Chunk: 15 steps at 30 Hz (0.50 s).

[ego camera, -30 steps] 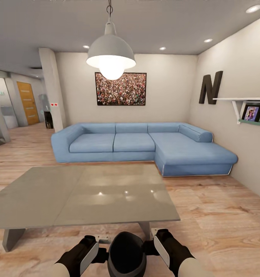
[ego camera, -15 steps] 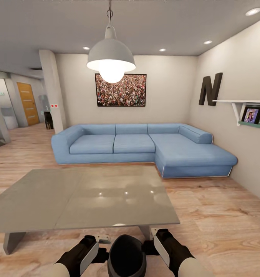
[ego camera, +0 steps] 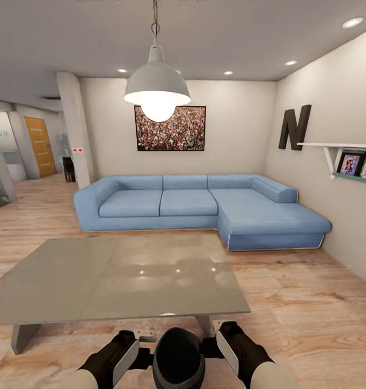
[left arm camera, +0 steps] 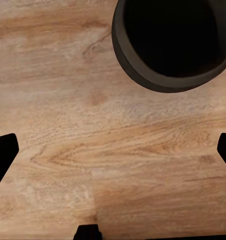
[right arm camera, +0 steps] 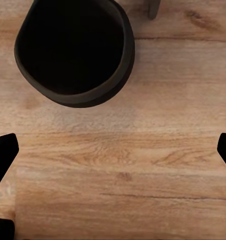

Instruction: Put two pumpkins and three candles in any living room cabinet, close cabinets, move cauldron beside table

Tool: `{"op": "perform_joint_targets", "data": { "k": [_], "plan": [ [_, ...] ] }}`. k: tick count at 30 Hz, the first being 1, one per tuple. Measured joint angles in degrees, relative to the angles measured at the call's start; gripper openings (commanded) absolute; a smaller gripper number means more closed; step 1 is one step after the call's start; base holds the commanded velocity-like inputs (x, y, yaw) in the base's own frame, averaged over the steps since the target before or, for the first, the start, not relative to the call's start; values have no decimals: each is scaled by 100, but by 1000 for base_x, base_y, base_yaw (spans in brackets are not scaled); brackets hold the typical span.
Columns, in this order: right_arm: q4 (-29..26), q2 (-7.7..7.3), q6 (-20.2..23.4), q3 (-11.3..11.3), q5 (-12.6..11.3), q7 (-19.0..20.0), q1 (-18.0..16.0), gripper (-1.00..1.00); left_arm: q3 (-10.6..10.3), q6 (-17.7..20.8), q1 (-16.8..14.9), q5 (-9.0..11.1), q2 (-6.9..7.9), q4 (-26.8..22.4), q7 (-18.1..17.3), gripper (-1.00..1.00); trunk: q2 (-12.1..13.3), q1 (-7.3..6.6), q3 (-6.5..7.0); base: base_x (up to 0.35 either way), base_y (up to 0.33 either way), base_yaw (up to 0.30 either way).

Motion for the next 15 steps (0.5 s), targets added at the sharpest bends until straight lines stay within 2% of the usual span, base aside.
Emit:
{"op": "perform_joint_targets", "data": {
  "k": [9, 15],
  "plan": [
    [-7, 0, -1, 5, 0, -1, 0, 100, -7, 0, 0, 0, 0, 2, 6, 100, 361, -198, 162, -9, 0, 0],
    [-10, 3, -1, 7, 0, -1, 0, 100, -2, 0, 0, 2, 4, -1, 6, 100, 602, -329, 269, -73, 0, 0]
  ]
}}
